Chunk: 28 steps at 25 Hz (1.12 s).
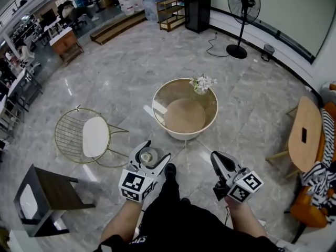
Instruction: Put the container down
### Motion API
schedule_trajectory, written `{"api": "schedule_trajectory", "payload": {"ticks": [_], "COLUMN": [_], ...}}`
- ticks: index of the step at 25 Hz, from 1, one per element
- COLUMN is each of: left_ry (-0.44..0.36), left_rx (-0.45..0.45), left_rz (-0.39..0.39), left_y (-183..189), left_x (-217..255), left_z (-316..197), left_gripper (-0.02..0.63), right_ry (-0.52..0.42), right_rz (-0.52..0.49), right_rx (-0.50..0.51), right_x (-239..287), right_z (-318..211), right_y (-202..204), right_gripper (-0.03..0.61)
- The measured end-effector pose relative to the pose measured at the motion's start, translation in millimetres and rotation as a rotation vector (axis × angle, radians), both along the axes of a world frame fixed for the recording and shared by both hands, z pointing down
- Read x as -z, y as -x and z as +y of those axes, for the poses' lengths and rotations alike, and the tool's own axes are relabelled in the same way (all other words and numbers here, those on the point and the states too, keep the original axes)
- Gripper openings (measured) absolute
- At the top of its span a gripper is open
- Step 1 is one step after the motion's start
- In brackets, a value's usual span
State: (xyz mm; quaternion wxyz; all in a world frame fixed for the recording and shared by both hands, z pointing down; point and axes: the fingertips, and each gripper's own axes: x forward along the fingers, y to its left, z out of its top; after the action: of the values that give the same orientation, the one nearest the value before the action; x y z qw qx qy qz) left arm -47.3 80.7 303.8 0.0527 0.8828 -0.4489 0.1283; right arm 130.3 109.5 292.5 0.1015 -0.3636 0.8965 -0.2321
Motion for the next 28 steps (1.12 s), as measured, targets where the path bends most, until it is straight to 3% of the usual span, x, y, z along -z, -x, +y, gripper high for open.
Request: {"api": "schedule_trajectory", "payload": {"ticks": [11,23,28], "left_ry": [-0.009,0.011,0.030], "left_rx": [-0.033,-0.146,-0.132], "left_rz": [0.019,0.009,0.032], "left_y": [11,55,63], "left_x": [-8,-23,-32], "left_z": [-104,-268,-326], "left_gripper": [0.339,0.339,0.339], "right_ry": [-0.018,0.042,0.061], "right_rz": [0.018,0.091,0.112], "right_rx": [-0.033,-0.083,-0.061], "right_x": [4,-14,-23], "right_z": [-97,-250,-293], "right_y": [14,71,88], "right_gripper": [0.015,0.015,0.015]}}
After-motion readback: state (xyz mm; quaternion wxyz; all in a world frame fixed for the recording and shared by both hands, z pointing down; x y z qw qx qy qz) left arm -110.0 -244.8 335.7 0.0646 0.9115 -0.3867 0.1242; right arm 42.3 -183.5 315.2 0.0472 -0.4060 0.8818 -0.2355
